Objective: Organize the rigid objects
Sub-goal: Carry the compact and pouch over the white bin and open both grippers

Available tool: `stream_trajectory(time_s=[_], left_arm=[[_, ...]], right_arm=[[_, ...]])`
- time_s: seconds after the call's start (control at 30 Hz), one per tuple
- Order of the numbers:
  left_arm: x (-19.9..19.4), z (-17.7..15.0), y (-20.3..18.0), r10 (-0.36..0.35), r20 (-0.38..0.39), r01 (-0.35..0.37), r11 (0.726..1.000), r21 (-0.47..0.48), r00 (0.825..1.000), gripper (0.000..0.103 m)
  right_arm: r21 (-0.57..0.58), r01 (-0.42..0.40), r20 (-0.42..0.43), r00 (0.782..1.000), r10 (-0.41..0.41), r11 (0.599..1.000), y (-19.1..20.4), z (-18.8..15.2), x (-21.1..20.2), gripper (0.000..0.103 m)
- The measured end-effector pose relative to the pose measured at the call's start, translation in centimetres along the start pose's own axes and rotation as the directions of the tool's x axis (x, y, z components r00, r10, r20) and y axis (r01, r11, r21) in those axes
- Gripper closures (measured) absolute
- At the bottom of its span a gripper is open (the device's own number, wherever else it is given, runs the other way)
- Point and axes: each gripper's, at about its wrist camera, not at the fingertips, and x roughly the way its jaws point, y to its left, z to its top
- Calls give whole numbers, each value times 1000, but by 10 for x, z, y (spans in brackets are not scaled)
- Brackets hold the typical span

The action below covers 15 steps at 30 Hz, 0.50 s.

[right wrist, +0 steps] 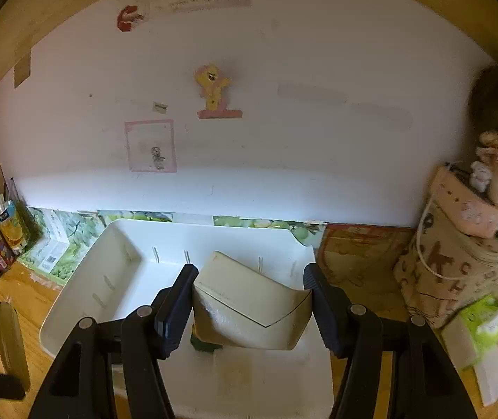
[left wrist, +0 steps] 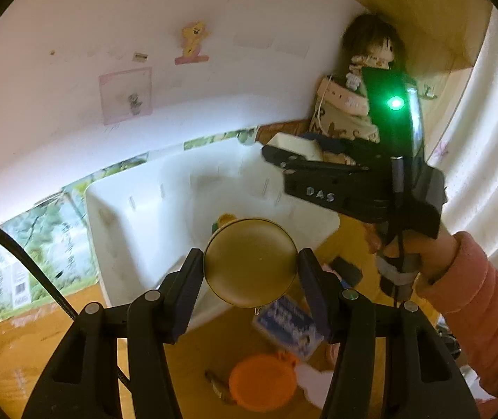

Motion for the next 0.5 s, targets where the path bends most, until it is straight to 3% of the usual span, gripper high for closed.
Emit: stream_trajectory(time_s=[0.3,0.5], left_arm=[[37,10,13,-13,38,18,990,-139,999,44],[50,15,20,6,46,2,985,-173,999,44]], right_arm=[[21,-79,-33,996,80,997,-6,-8,39,40],[37,-118,-49,992,119,992,-7,-12,50,40]])
